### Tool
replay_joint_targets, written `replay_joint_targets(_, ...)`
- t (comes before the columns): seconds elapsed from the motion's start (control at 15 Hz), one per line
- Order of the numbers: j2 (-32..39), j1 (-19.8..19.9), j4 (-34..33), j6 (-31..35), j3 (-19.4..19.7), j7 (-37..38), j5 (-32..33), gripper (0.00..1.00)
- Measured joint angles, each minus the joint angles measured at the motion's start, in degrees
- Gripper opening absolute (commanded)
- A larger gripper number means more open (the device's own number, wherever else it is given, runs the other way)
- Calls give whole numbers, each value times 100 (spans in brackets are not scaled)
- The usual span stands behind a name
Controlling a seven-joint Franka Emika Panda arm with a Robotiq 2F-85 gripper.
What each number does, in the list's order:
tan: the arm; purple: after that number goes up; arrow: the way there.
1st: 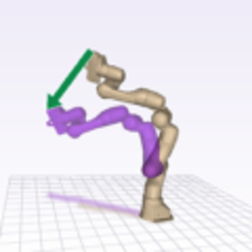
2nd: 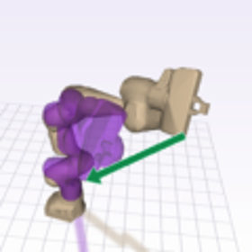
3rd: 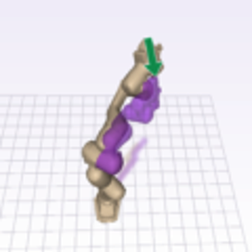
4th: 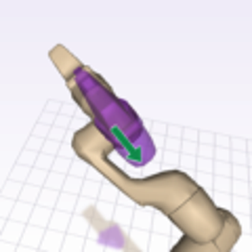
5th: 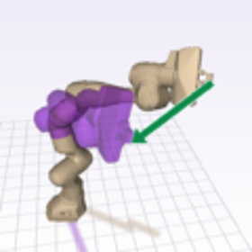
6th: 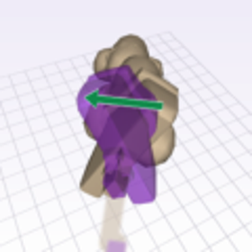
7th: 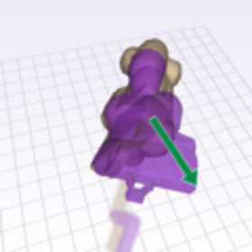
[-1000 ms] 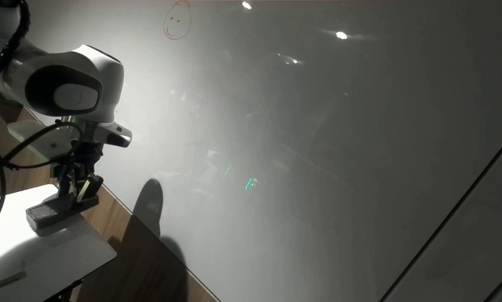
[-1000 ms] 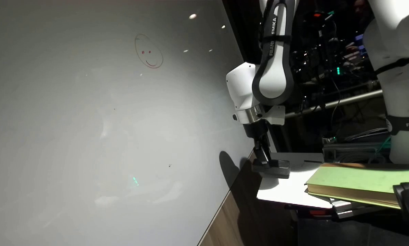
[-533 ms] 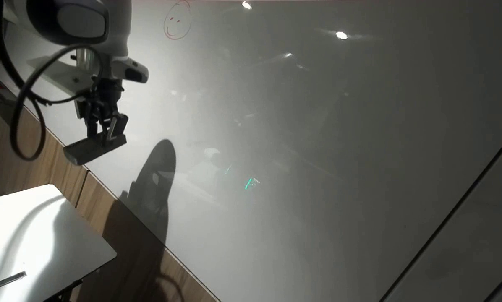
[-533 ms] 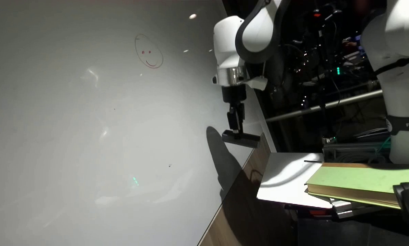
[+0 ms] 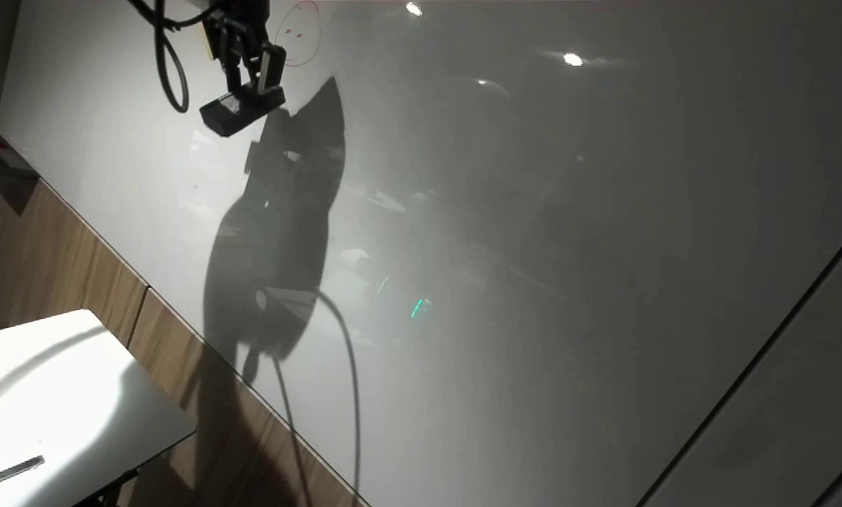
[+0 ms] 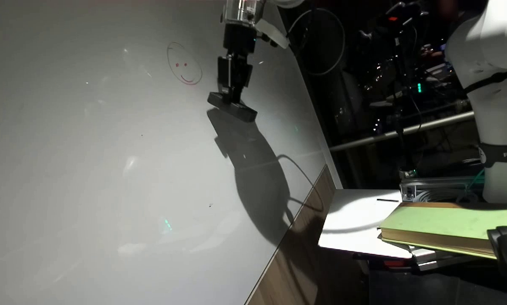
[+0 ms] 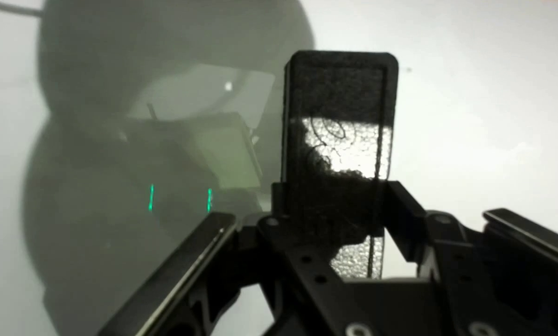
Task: Use the duster to erase the smiley face on the whiteboard
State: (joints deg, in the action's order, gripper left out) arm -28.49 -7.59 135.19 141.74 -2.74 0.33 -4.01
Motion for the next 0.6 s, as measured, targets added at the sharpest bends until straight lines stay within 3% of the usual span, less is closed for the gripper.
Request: replay_joint_targets(0.6, 600, -63, -1151, -177, -189, 112, -66, 27)
